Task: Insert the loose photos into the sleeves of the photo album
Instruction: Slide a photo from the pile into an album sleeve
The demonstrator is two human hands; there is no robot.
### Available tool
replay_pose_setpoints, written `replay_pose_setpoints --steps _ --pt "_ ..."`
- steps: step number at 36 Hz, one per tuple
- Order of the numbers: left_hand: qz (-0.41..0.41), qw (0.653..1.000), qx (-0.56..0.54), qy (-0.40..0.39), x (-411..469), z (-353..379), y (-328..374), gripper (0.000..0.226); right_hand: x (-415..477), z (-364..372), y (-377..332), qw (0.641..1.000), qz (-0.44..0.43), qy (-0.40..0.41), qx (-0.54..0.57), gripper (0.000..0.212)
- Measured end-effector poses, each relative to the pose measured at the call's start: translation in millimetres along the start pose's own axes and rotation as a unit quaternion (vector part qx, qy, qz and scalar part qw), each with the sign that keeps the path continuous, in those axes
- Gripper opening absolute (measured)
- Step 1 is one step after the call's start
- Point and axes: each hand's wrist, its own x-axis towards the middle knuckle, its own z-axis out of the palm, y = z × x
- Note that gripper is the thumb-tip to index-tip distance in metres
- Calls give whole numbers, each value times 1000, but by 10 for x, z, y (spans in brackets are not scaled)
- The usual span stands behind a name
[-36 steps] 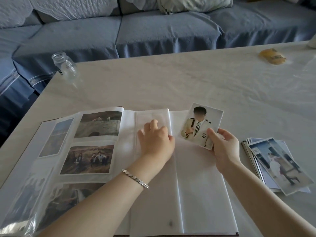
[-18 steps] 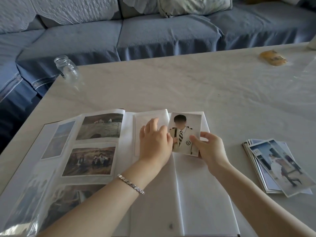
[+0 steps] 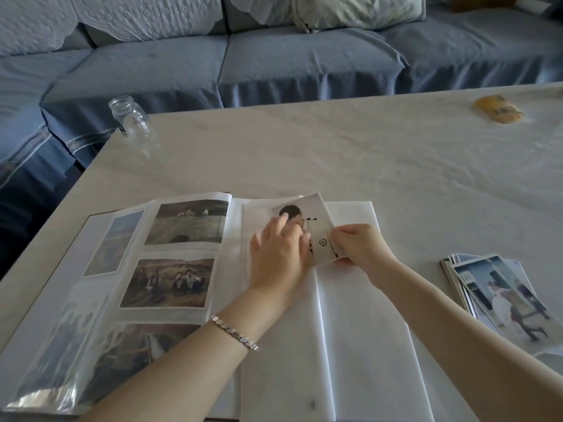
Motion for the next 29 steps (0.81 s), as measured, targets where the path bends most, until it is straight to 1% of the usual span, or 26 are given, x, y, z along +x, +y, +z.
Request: replay_pose_setpoints --steps 1,2,3,5,7,11,15,17,18,20,22,24,29 --pt "-17 1000 -14 20 -21 -39 -33 46 -3 -9 7 1000 2 5 -6 16" --pt "-39 998 -26 33 -39 -80 -80 35 -5 -23 22 1000 7 9 2 16" --pt "-70 996 -36 35 -61 -125 -130 28 -9 -43 39 999 16 12 26 17" --pt "-141 986 -78 29 -98 -228 -220 37 -36 -74 58 996 36 7 86 20" --pt "-200 969 -145 22 -117 -310 -270 43 -62 -77 70 991 42 0 125 23" --pt "-264 935 -237 6 -83 -345 -283 45 -103 -31 92 993 28 -7 117 23" --pt "-293 915 -276 -3 -52 -360 -261 55 -132 7 120 996 8 -4 87 28" --pt "-295 911 -289 -3 -38 -358 -279 55 -146 15 132 997 5 3 81 31" --pt "-296 910 -292 -9 -46 -379 -264 47 -157 15 132 997 6 6 81 32" --pt "-302 915 -267 -17 -41 -389 -266 15 -170 18 139 997 3 8 81 32" --pt "-298 917 -264 -19 -29 -389 -265 31 -187 28 144 997 -4 13 79 32" --pt "-296 919 -259 -17 -4 -398 -268 41 -193 42 152 996 -10 21 82 30" --pt "-293 915 -271 -50 66 -407 -272 46 -188 70 192 995 -22 19 92 19"
